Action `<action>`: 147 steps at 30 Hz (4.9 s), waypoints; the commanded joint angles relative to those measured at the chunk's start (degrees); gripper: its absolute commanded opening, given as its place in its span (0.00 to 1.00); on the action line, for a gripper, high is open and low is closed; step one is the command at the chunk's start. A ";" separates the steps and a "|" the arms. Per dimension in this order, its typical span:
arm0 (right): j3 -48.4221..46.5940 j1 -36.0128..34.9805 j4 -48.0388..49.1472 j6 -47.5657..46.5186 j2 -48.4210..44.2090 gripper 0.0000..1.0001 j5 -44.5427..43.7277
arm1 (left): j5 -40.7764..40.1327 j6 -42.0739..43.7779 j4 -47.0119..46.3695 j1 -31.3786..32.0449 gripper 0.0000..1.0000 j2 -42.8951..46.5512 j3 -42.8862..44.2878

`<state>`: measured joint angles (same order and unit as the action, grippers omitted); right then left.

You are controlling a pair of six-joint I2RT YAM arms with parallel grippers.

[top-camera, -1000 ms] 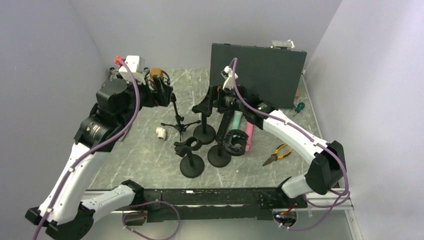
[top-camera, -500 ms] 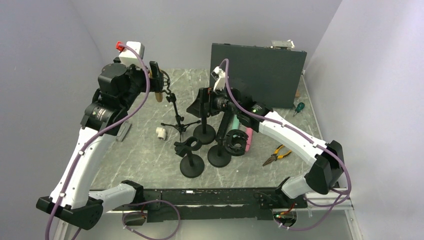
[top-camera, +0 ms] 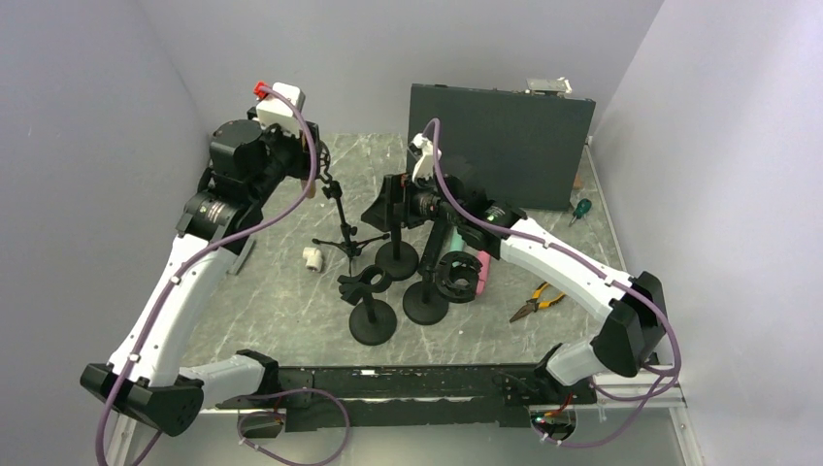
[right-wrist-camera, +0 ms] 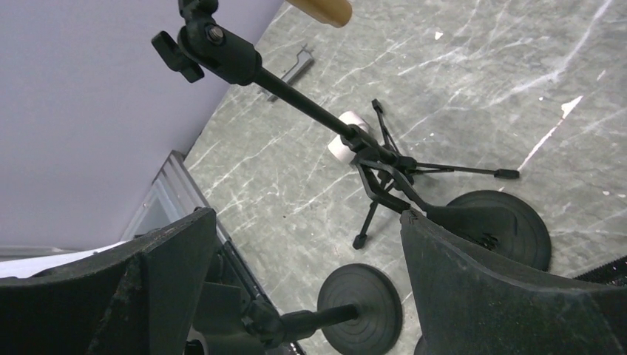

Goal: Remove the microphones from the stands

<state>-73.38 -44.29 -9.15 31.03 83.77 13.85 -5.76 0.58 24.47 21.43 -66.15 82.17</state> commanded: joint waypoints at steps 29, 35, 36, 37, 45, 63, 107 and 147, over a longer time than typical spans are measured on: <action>2.77 -0.09 1.44 -1.75 -6.25 0.97 -4.74 | 2.40 4.26 -3.37 0.86 0.29 -0.78 1.66; 2.69 -0.04 1.14 -1.52 -6.95 0.98 -5.27 | 0.56 3.24 -2.08 0.86 0.73 -1.65 1.89; 2.90 -0.09 1.16 -1.43 -7.19 0.97 -5.25 | -0.08 3.06 -2.41 0.89 0.81 -1.50 1.34; 3.12 -0.09 1.11 -1.34 -7.37 0.97 -5.23 | -0.57 3.03 -2.87 0.89 0.88 -1.30 0.69; 3.55 -0.07 -0.36 -1.58 -8.98 0.98 -6.25 | -3.09 3.19 -4.49 0.87 0.98 -2.72 -1.59; 5.53 0.03 -0.81 -1.75 -11.52 0.98 -7.60 | -1.02 3.01 -4.02 0.84 0.35 -1.97 0.55; -5.65 -0.71 -5.15 -15.66 -8.71 1.00 10.19 | 20.96 -20.51 -5.38 0.84 0.00 24.51 0.20; -1.77 -6.84 0.36 -17.82 -13.88 0.00 8.71 | 33.51 -37.55 -10.36 0.88 0.83 24.33 -12.76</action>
<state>-75.94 -51.99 -10.04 14.48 73.69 32.97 31.31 -41.17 10.76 22.11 -44.23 66.28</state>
